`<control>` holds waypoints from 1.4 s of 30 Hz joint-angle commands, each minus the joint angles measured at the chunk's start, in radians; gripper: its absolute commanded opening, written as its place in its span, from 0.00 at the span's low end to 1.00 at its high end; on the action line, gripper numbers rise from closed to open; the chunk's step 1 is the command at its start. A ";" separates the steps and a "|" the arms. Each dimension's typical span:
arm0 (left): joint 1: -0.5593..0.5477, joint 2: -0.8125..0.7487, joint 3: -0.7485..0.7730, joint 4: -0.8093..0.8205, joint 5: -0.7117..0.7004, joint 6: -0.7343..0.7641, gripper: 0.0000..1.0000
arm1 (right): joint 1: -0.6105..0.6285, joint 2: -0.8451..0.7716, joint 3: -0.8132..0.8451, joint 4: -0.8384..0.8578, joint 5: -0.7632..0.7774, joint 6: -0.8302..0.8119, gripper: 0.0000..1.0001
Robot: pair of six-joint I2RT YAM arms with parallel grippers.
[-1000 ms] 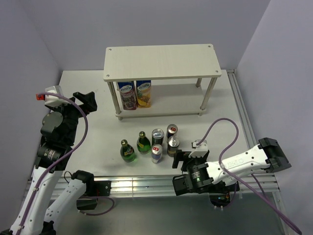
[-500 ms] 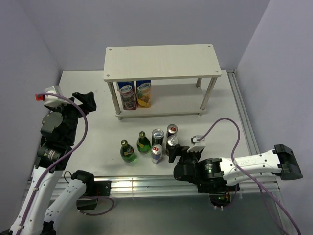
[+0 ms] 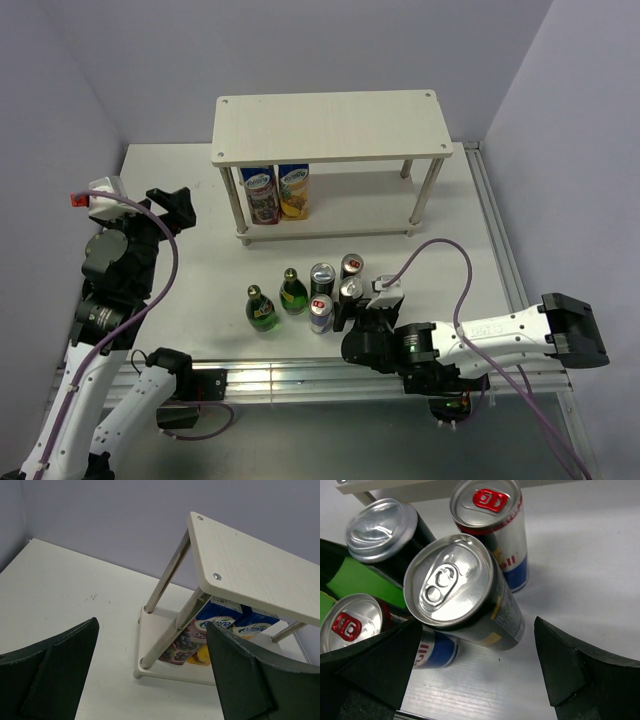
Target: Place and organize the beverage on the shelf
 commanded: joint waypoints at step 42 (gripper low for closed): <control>0.013 -0.031 0.005 0.013 -0.016 0.005 0.95 | -0.165 -0.023 0.800 -0.282 0.272 -0.679 0.00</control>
